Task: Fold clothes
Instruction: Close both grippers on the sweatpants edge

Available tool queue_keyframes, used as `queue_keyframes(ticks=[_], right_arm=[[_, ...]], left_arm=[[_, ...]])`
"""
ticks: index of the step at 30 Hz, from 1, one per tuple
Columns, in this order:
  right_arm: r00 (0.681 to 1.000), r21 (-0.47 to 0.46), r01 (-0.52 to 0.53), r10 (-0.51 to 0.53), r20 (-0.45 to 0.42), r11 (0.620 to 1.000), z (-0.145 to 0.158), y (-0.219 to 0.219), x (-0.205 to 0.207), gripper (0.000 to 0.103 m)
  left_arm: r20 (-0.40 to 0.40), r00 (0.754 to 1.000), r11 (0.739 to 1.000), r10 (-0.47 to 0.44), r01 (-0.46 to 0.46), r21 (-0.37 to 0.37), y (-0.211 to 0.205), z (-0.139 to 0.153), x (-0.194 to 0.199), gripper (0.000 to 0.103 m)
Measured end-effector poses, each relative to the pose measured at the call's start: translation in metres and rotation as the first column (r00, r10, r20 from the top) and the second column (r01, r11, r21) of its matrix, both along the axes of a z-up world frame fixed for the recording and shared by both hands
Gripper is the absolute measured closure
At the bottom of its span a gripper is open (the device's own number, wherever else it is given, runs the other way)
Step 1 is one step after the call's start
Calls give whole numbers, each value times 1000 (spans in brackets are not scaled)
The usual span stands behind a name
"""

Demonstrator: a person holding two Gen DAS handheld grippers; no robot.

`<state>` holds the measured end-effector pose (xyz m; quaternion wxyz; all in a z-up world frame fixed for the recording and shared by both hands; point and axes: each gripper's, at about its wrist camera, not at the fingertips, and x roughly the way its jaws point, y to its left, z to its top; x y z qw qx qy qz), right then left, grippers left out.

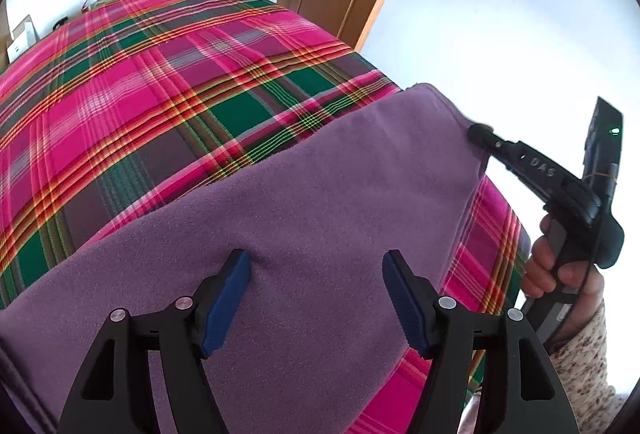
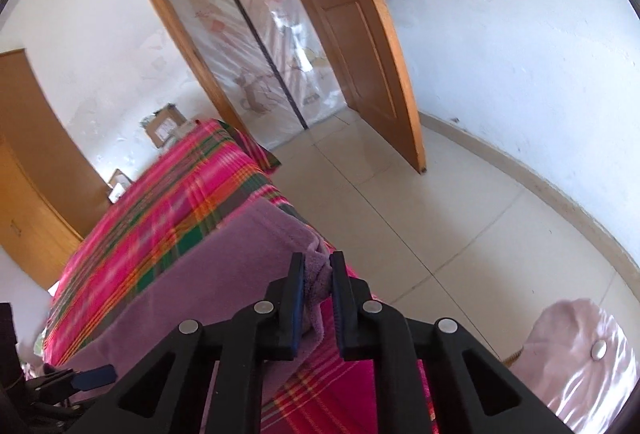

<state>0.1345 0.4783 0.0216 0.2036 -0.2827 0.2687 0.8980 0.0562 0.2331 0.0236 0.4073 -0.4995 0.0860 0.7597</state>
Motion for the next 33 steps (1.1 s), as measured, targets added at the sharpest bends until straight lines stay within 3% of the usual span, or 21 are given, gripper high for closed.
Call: queue_keyframes(ticks=[7,14,18,22,25,28,29,31,33], right_arm=[[995,36,-76,79,-59,996,20,-14,1,90],[996,14,-68,69,-53,998,15,-10,5,90],[997,10,-65,66,-50,998,14,-8,8,90],[997,-5,-58,58,-52,998,13,-6,8,90],[998,-12,-52,51,-47,999,10,-5,8,90],[998,-32,-43,42,-49,999,7,-1,9,90],[998,-37,-42,41,-50,998,6,0,10,90],[998,-41,-42,40,-48,998,4,2,9,90],[998,-44,-42,40,-48,998,3,3,9,90]], left_arm=[[92,995,998,29,-35,60,7,2,-20,32],[186,981,990,52,-74,116,15,3,-40,32],[206,978,993,44,-65,100,33,0,-50,32],[272,959,981,84,-127,147,42,-1,-65,33],[302,950,983,74,-121,138,53,-2,-71,33],[375,926,971,35,-120,205,51,3,-73,33],[381,924,964,22,-120,236,50,7,-72,33],[321,947,957,27,-117,266,48,16,-71,33],[225,973,971,55,-105,215,54,16,-68,33]])
